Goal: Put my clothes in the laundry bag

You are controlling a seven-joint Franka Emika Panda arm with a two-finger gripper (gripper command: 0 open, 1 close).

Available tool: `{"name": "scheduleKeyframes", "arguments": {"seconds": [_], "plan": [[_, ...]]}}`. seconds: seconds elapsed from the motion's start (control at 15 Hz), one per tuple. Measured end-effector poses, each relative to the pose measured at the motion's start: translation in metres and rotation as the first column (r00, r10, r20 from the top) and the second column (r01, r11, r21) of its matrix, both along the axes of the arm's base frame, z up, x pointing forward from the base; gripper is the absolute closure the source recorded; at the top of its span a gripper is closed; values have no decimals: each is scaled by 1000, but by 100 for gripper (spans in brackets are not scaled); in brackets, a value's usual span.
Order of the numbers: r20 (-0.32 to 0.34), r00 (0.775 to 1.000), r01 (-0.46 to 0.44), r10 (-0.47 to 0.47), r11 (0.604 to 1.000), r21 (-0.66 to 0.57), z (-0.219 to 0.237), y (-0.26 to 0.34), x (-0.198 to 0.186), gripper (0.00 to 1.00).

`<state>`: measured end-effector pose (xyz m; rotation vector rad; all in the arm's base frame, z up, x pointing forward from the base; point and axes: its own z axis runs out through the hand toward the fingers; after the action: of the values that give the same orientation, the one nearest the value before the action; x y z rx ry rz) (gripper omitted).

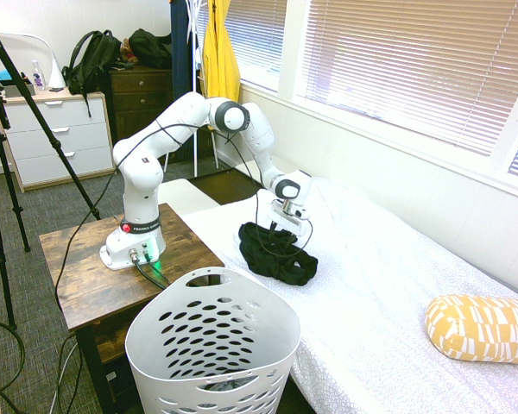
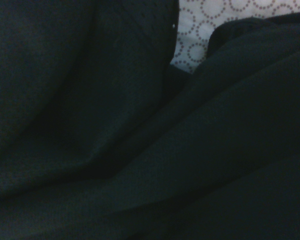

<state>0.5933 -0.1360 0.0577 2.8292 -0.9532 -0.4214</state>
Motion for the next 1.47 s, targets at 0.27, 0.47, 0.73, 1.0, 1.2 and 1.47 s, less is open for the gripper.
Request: {"name": "scheduleKeyframes", "arguments": {"seconds": [0.27,0.47,0.73,1.0,1.2,1.47], "plan": [[-16,1000,8,-8,1000,1,-4,-4,-4,100],[-22,1000,16,-16,1000,1,-9,-8,-7,100],[-9,1000,12,-12,1000,-1,-6,-7,0,100],[-9,1000,12,-12,1000,-1,-6,-8,0,100],[-8,1000,14,-14,1000,-1,-7,-8,1,100],[-4,1000,20,-20,1000,2,-6,-8,2,100]]}}
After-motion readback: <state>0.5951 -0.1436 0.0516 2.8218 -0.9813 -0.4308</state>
